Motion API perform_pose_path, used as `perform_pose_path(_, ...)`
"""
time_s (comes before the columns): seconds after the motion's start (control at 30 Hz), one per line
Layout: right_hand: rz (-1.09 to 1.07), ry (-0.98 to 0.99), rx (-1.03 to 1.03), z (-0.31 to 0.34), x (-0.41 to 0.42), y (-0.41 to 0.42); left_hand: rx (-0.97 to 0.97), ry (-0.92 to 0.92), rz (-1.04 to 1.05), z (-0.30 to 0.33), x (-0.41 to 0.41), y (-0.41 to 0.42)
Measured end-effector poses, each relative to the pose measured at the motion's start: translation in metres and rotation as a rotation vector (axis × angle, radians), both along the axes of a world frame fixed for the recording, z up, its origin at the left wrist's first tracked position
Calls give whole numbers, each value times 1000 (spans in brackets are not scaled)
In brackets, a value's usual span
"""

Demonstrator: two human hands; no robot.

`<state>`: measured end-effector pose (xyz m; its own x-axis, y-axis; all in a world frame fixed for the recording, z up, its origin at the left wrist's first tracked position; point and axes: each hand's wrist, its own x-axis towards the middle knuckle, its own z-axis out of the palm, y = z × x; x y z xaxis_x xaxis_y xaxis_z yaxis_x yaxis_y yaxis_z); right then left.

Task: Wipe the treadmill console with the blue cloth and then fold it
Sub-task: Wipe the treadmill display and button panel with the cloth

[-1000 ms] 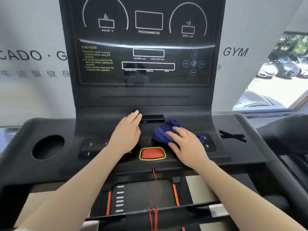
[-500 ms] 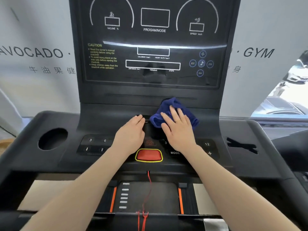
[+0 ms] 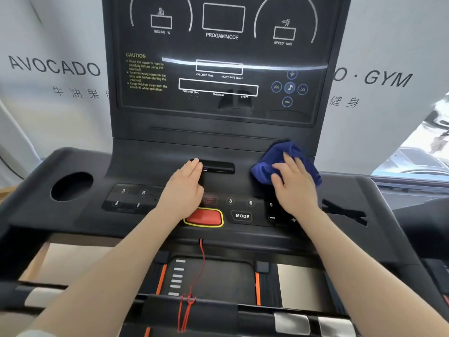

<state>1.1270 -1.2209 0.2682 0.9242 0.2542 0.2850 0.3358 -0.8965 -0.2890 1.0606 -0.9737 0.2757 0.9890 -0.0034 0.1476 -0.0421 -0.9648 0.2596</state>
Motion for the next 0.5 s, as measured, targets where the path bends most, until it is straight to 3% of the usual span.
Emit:
perform_pose_path(0.17,282,39,-32,-6,-56,42,17,18,50,-4,1,-9)
perform_pose_path(0.3,441,50,-58,-8,-73,31,44,-41,61,-8,-2,-18)
perform_pose_path(0.5,160,92,-64,-5,-15,-22,196,51,-25,-9,-10,-36)
